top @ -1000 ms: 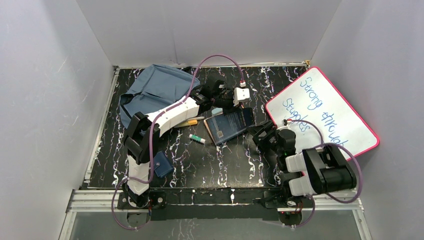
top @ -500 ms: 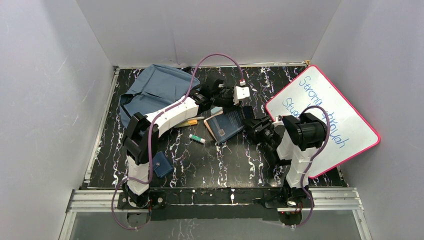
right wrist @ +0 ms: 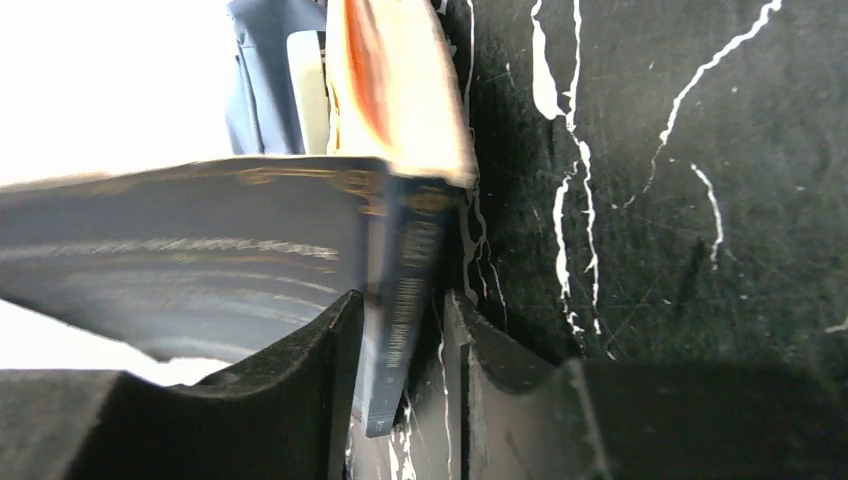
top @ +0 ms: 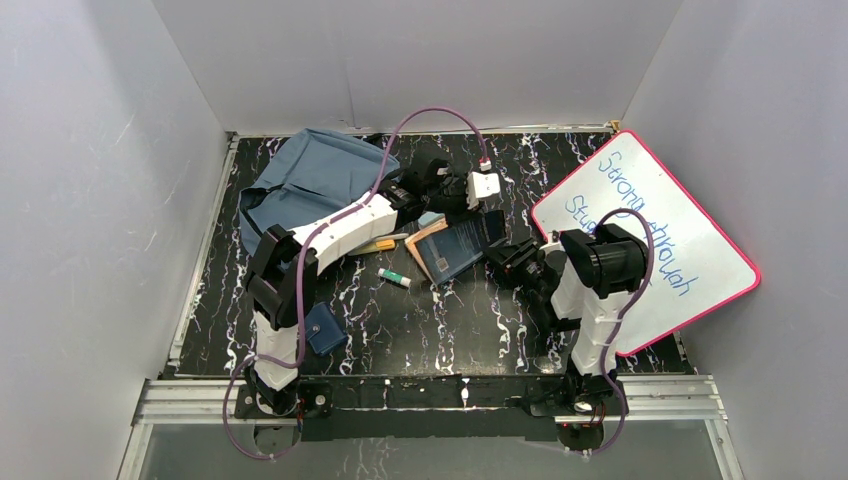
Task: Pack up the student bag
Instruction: Pick up the book from the center of the board.
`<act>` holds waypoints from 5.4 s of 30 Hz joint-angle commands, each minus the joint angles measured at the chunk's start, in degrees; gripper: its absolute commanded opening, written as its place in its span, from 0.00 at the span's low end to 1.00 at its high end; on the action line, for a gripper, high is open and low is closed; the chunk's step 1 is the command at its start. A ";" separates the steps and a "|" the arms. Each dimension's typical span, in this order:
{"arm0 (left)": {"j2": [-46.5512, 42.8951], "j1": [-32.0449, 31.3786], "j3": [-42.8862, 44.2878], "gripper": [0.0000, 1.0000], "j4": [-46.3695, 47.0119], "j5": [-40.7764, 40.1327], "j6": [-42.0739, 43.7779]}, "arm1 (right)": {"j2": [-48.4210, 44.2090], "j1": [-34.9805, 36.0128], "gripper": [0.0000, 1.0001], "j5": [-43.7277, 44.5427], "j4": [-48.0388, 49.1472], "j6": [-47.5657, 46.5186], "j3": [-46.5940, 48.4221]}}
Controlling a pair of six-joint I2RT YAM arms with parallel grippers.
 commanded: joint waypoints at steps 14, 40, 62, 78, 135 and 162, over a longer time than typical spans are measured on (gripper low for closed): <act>-5.64 0.23 1.49 0.18 1.71 -2.62 0.80 | -1.10 0.14 0.43 -2.58 14.99 -5.52 1.91; -16.71 -1.92 -30.73 0.92 19.88 -17.07 -5.07 | 0.89 0.17 0.25 -3.65 14.97 -4.32 5.30; 6.78 -16.95 -21.99 0.93 29.27 -54.84 10.56 | 0.06 0.11 0.22 -4.22 14.29 -4.52 5.45; 12.25 -19.95 -21.54 0.39 33.44 -65.11 19.10 | -0.74 0.10 0.21 -4.74 13.16 -4.88 5.80; -41.79 -0.88 -20.34 0.00 0.70 -10.63 -9.97 | -79.32 0.16 0.80 -17.09 -71.96 -73.24 17.84; -43.71 8.54 -18.29 0.00 -12.49 6.58 -5.54 | -61.40 0.34 0.99 -39.93 -85.56 -80.86 37.56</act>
